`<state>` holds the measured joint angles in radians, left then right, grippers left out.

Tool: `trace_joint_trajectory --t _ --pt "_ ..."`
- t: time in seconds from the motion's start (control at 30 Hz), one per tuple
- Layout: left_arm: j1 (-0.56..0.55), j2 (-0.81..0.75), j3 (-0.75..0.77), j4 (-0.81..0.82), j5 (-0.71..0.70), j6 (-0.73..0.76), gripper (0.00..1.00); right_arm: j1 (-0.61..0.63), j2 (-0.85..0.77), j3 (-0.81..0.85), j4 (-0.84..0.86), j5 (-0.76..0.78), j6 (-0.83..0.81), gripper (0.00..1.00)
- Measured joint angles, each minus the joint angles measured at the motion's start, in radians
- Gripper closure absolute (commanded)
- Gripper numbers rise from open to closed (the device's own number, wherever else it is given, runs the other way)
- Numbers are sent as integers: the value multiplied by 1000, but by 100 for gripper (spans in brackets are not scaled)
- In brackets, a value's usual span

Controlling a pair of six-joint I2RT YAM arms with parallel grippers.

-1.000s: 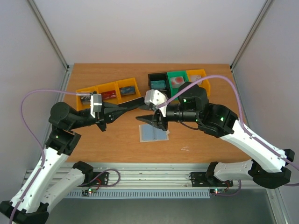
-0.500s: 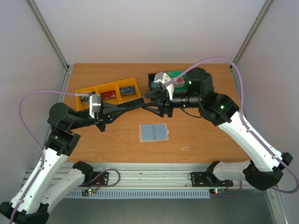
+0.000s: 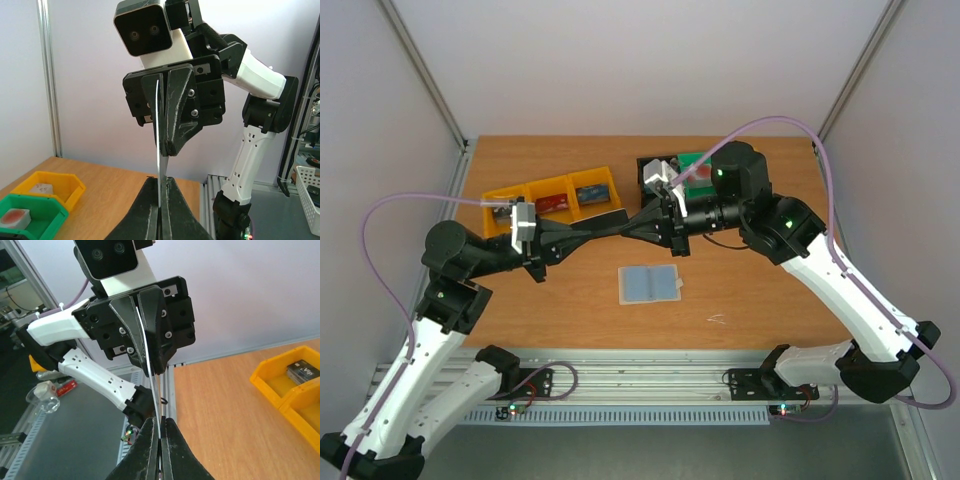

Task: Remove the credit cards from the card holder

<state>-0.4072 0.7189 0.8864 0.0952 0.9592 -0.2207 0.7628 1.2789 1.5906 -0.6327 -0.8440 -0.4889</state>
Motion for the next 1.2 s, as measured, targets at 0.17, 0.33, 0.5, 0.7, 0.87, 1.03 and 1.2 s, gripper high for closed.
trace_joint_trajectory --t 0.17,0.33,0.5,0.7,0.87,1.03,1.2 --pt "0 0 -4 -24 -20 18 48 0 20 40 -67 18 -29 99" --pt "0 -7 5 -204 -52 170 47 14 48 132 -262 187 -127 99" --pt "1 -2 50 -475 -58 451 47 135 105 193 -451 409 -241 99" --pt "-2 18 69 -635 -55 639 58 255 191 227 -562 557 -314 99" --pt "-18 34 69 -698 -43 680 88 285 227 279 -591 607 -341 99" --pt "-23 40 69 -705 -50 705 100 291 229 301 -598 618 -357 99" --pt "-26 39 69 -703 -60 695 100 292 229 299 -596 640 -368 55"
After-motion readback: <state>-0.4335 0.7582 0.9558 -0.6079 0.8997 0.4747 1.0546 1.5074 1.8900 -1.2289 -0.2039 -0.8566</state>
